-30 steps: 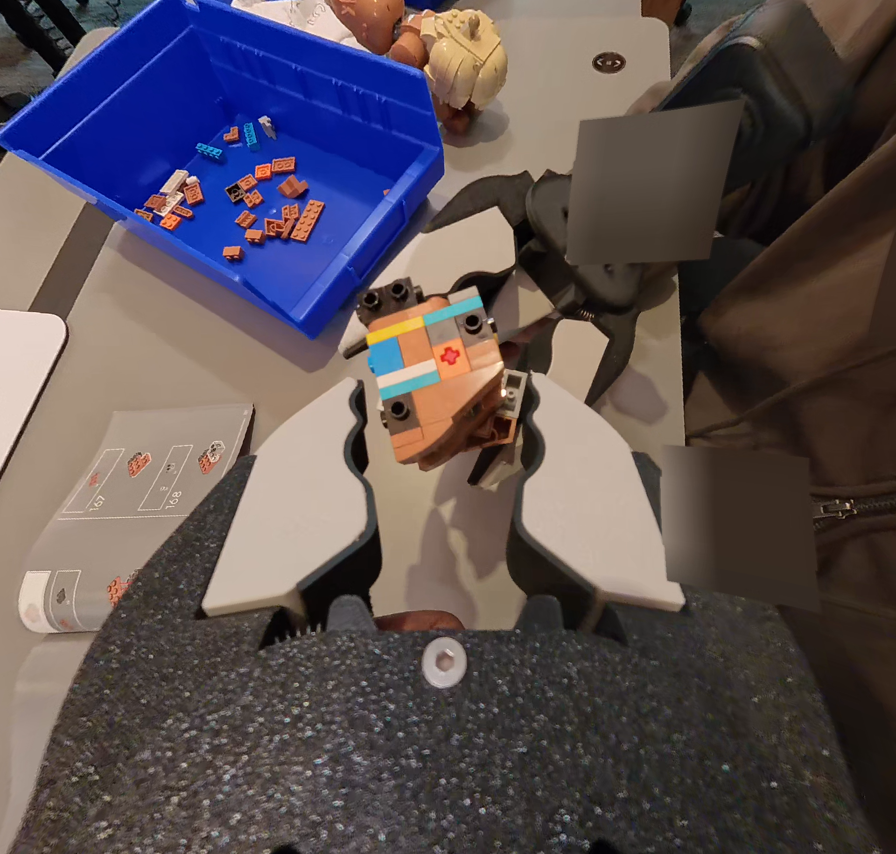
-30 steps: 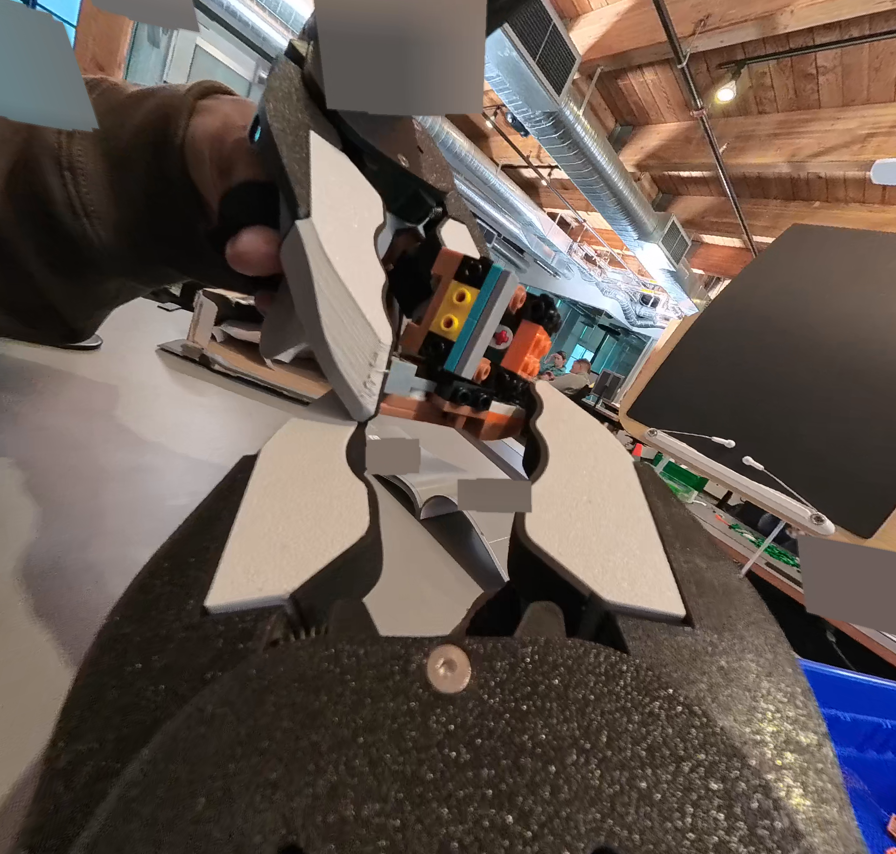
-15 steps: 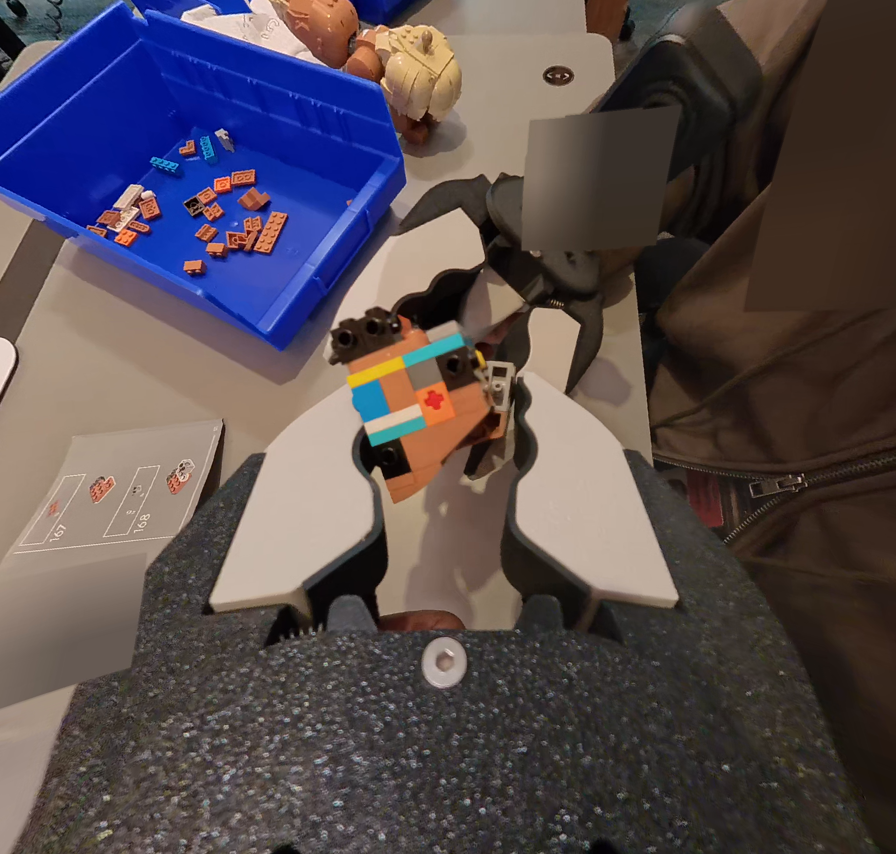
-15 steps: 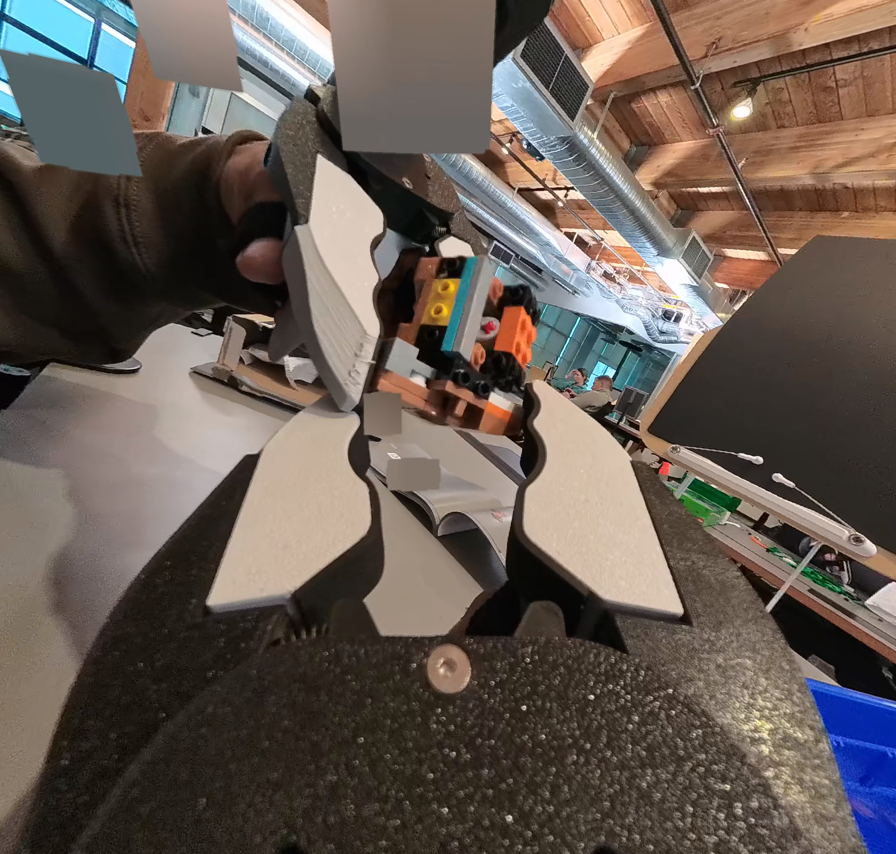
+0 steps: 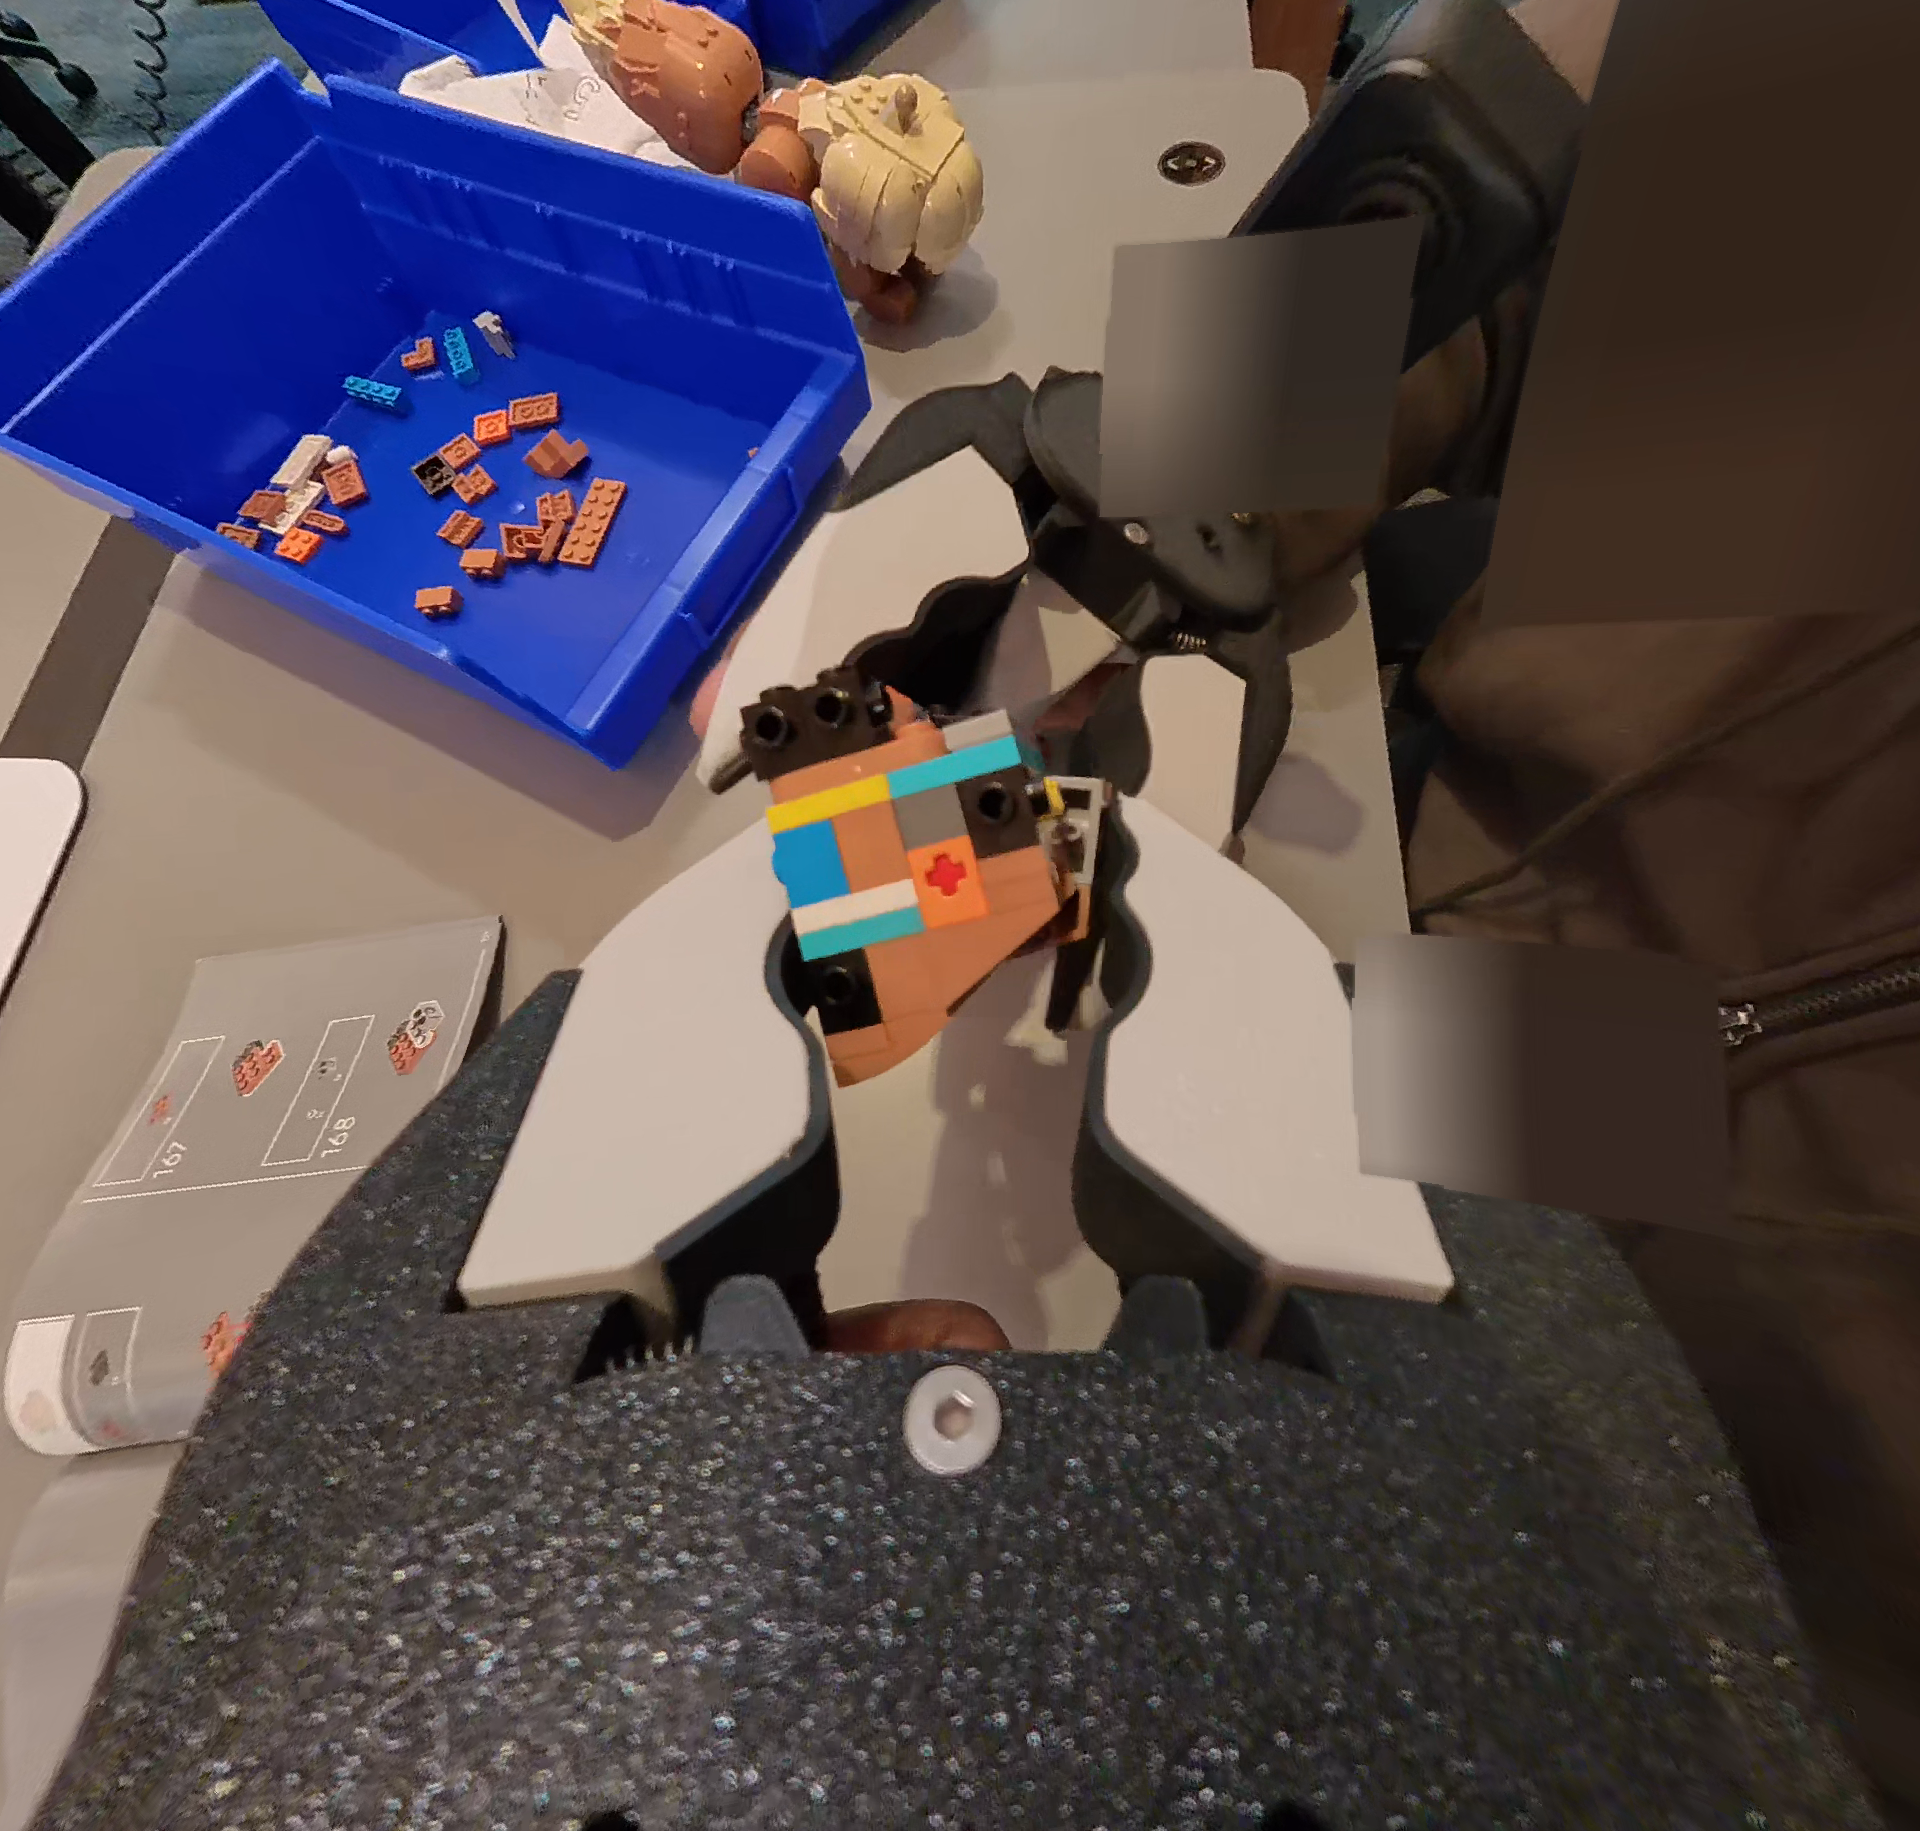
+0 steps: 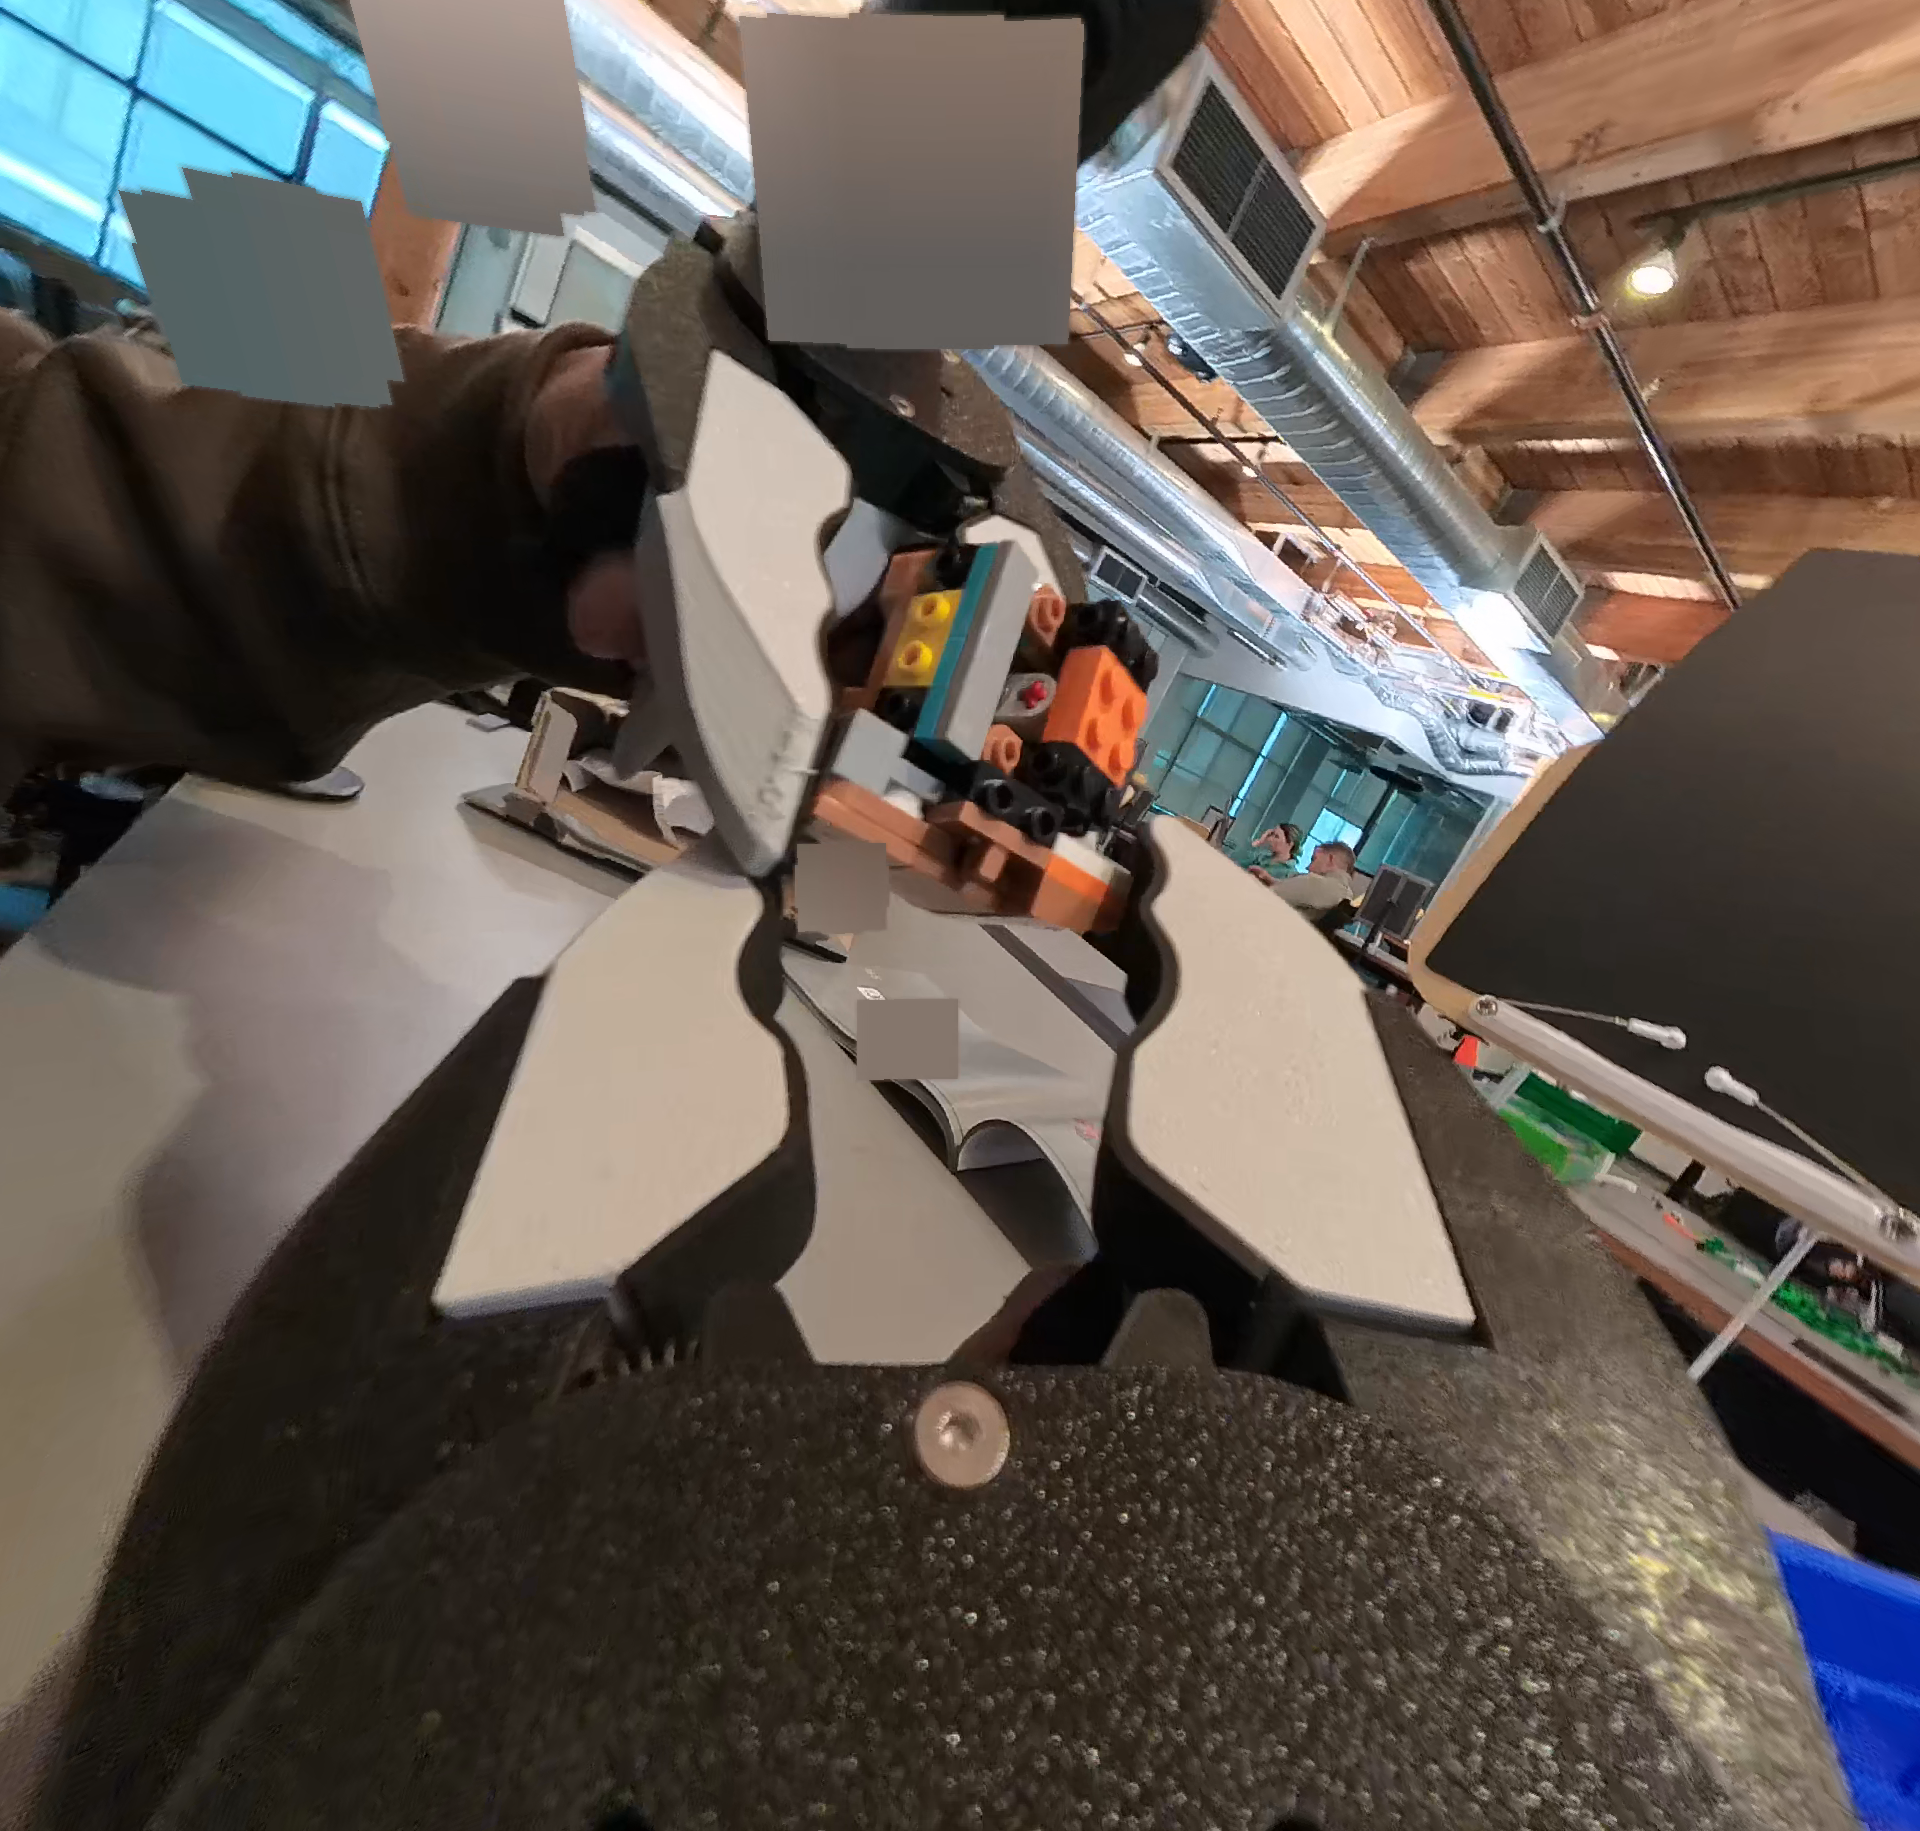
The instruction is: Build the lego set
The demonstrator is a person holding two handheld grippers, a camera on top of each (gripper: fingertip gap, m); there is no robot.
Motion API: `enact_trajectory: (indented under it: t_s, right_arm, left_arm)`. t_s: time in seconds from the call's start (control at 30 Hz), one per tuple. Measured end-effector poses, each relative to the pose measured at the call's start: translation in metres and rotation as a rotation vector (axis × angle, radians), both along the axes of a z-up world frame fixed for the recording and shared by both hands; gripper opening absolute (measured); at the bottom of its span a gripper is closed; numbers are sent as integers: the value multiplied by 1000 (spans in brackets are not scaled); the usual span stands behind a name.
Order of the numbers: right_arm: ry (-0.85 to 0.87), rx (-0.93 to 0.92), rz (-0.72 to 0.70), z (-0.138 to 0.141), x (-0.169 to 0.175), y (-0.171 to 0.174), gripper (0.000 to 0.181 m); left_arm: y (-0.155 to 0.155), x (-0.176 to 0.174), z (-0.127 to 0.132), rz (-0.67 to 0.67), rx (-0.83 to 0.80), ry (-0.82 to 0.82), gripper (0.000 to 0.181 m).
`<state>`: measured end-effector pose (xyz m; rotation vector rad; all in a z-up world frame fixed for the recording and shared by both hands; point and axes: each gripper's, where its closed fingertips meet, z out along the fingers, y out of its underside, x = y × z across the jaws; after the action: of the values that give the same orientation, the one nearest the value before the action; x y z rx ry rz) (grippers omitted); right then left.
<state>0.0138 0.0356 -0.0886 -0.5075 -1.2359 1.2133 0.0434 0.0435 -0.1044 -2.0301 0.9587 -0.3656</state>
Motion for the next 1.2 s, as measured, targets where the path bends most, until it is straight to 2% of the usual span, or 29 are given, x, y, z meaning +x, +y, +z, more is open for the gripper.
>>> enact_trajectory:
  t_s: [0.17,0.3,0.43,0.53,0.83,0.93,1.03,1.1,1.2]
  right_arm:
    - [-29,188,-2,-14,-3,-5,82]
    - [-14,402,-53,-23,-4,-2,89]
    - [21,628,-109,-24,-3,2,91]
    - [45,700,-119,-16,-1,1,93]
    - [-27,979,-33,-19,-5,-10,104]
    - [-32,1024,-2,-23,-4,-18,97]
    - [0,1045,-30,-23,-5,-21,82]
    - [24,1030,-78,-18,-6,-17,65]
    - [24,1040,-118,-18,-8,-12,61]
  left_arm:
    - [0,-6,-5,23,1,53,53]
    - [1,-17,-14,52,-16,139,53]
    - [-4,-17,-21,12,-55,195,53]
    - [-8,-13,-23,-31,-79,217,53]
    - [-19,1,-28,-142,-155,230,53]
    - [-19,1,-29,-134,-171,226,53]
    - [-16,-2,-29,-110,-180,216,53]
    - [-14,-4,-31,-86,-187,218,53]
    - [-11,-7,-33,-57,-193,219,53]
